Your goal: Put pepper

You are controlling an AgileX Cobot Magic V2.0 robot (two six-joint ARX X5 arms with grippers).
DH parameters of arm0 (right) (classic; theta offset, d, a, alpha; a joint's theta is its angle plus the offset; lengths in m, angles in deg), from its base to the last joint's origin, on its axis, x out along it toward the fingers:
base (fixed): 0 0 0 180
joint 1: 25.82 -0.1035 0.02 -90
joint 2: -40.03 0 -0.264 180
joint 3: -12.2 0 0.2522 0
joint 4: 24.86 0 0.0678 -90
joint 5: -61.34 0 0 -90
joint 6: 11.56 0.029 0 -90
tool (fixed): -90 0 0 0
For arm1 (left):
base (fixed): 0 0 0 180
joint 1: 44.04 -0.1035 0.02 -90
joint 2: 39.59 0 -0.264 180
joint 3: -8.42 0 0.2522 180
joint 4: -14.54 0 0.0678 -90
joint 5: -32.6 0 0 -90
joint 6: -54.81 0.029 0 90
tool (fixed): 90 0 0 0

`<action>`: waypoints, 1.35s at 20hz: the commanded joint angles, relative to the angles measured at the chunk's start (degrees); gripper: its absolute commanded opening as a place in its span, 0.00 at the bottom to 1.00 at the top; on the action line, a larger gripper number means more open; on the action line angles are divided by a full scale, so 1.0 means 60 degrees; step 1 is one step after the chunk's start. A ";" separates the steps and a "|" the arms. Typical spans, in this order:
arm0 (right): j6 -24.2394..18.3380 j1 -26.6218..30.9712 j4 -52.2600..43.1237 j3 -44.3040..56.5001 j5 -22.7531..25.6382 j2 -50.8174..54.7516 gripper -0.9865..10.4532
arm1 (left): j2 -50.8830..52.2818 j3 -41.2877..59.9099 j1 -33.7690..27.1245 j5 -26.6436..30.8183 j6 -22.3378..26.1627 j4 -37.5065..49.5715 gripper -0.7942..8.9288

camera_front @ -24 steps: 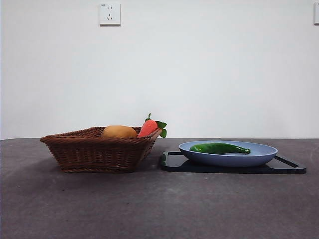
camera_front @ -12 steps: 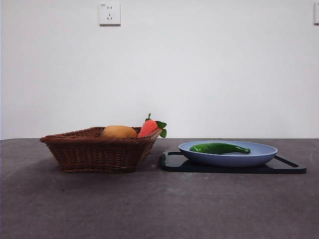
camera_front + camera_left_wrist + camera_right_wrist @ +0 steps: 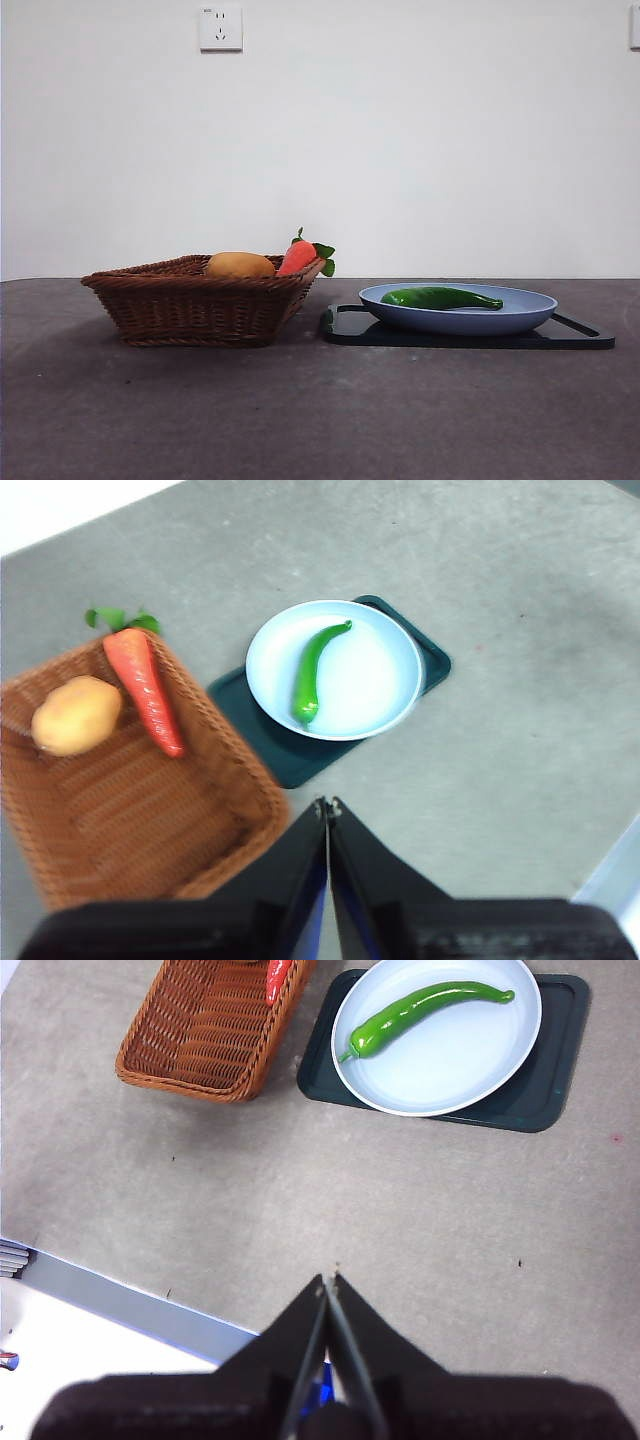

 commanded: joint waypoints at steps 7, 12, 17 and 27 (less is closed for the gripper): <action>-0.0080 -0.0015 0.0124 -0.0160 0.0025 -0.0047 0.10 | 0.1701 -0.0153 -0.3060 0.0237 0.1388 0.2240 0.09; -0.0080 -0.0015 0.0124 -0.0160 0.0025 -0.0047 0.10 | 0.3927 0.1898 -0.5260 0.0288 0.1807 0.3931 0.09; -0.0080 -0.0015 0.0124 -0.0160 0.0025 -0.0047 0.10 | 0.6754 0.6357 -0.6375 0.0291 0.1851 0.7242 0.09; -0.0080 -0.0015 0.0124 -0.0160 0.0025 -0.0047 0.10 | 1.0149 1.2193 -0.6426 0.0313 0.1075 0.8346 0.09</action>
